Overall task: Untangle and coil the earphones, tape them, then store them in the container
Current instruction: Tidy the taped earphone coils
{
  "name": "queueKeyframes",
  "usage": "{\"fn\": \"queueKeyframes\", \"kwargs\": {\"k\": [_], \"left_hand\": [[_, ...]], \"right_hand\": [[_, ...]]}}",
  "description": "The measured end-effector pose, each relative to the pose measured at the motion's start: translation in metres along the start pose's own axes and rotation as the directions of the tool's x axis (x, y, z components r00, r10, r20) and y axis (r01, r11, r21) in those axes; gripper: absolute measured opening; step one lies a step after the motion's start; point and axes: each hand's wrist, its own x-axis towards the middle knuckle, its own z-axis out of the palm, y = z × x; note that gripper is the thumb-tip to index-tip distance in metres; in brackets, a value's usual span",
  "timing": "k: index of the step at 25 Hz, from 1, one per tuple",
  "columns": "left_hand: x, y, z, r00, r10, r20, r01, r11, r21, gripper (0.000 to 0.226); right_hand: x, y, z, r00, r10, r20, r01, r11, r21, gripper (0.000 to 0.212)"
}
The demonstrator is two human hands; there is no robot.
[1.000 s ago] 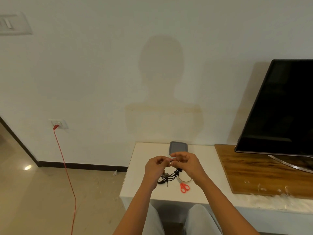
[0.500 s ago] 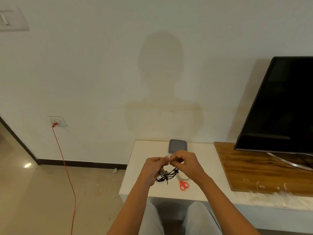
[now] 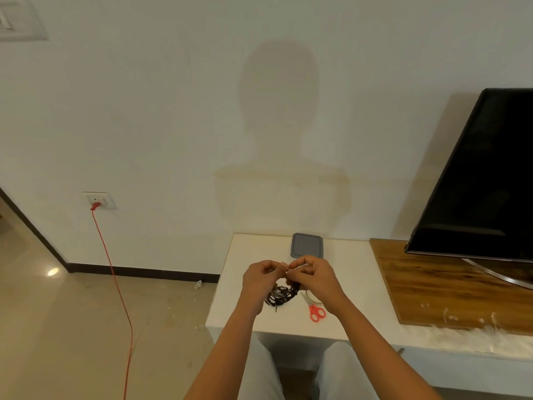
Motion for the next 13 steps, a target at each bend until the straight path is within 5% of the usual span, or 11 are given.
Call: {"fn": "queueKeyframes", "kwargs": {"k": [7, 13], "left_hand": [[0.021, -0.025, -0.014, 0.958, -0.234, 0.165, 0.268, 0.937, -0.223, 0.023], [0.045, -0.076, -0.027, 0.889, -0.393, 0.238, 0.452, 0.836, -0.310, 0.022]], "right_hand": [[0.017, 0.022, 0.020, 0.977, 0.162, -0.135, -0.134, 0.971, 0.196, 0.010], [0.042, 0.058, 0.044, 0.883, 0.416, -0.218, -0.322, 0.874, 0.362, 0.009]]}}
